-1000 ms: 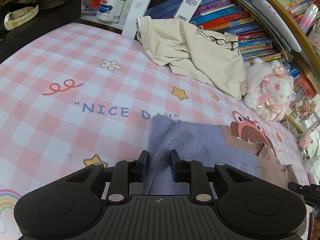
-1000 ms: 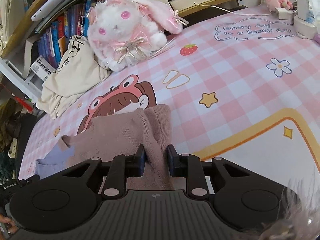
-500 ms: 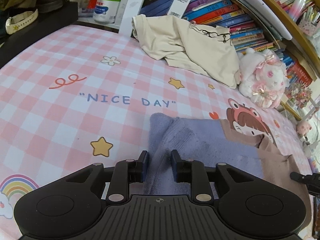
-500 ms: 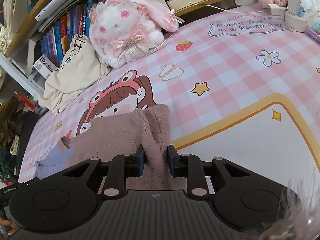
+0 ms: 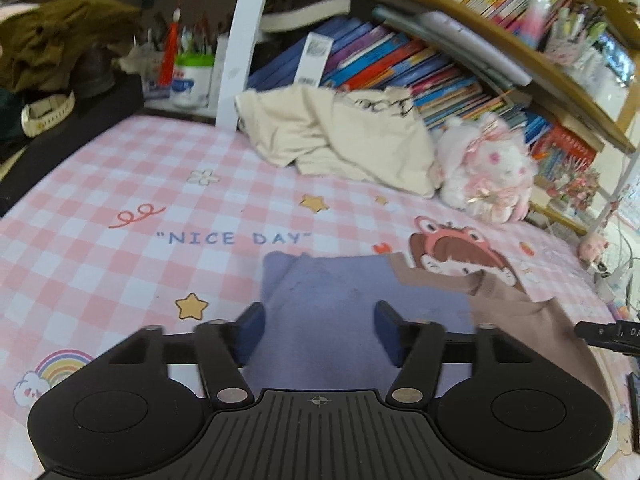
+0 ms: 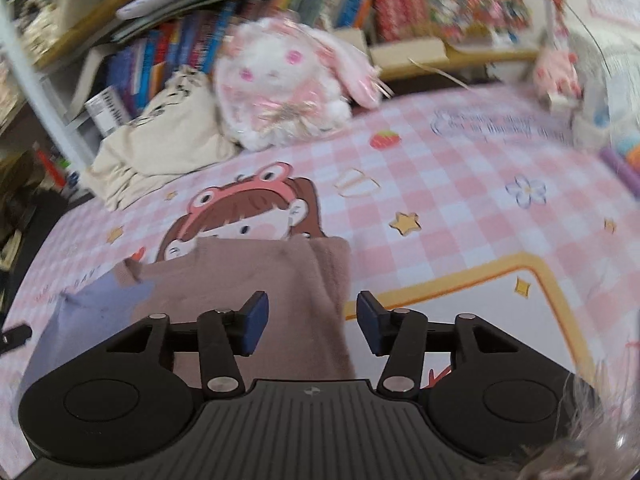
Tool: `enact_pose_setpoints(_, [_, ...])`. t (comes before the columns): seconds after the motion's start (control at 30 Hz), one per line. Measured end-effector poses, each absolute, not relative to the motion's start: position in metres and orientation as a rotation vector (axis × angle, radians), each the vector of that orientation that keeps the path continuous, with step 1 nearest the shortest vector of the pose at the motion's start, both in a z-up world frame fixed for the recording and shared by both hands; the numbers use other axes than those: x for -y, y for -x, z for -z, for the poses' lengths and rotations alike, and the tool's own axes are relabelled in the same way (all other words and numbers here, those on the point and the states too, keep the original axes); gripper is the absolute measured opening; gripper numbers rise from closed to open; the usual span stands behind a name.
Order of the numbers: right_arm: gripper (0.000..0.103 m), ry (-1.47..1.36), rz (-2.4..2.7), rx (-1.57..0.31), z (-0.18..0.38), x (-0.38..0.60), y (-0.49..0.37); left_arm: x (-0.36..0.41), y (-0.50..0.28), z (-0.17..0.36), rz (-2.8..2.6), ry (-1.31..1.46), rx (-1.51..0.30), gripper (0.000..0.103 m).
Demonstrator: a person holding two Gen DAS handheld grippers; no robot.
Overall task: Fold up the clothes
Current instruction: 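Press and smooth the folded sweater with both grippers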
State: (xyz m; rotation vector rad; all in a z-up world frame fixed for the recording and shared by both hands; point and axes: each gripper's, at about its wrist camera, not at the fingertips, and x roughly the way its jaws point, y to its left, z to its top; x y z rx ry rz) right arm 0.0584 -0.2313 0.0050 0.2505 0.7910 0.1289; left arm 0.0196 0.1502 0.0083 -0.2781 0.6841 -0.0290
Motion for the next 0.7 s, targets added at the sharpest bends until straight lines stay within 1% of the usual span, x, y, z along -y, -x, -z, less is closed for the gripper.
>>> enact_pose_setpoints(0.03, [0.048, -0.230, -0.139, -0.786, -0.008, 0.228, -0.055, -0.147, -0.016, -0.010, 0.030, 0.280, -0.679, 0.068])
enact_pose_setpoints(0.13, [0.056, -0.175, -0.162, -0.778, -0.013, 0.222, -0.043, -0.138, -0.006, -0.013, 0.038, 0.299, -0.681, 0.069])
enact_pose_setpoints(0.2, [0.059, -0.145, -0.180, -0.776, -0.015, 0.219, -0.032, -0.130, 0.000, -0.014, 0.040, 0.308, -0.688, 0.069])
enact_pose_setpoints(0.33, [0.063, -0.110, -0.210, -0.783, -0.014, 0.216, -0.012, -0.112, 0.012, -0.015, 0.050, 0.307, -0.701, 0.075])
enact_pose_setpoints(0.43, [0.063, -0.111, -0.218, -0.799, -0.009, 0.219, -0.002, -0.096, 0.020, -0.015, 0.060, 0.286, -0.707, 0.078])
enact_pose_setpoints(0.57, [0.063, -0.126, -0.223, -0.825, -0.005, 0.226, 0.005, -0.078, 0.030, -0.014, 0.064, 0.249, -0.724, 0.080])
enact_pose_setpoints(0.7, [0.070, -0.107, -0.247, -0.834, -0.003, 0.227, 0.012, -0.065, 0.039, -0.013, 0.054, 0.235, -0.741, 0.080])
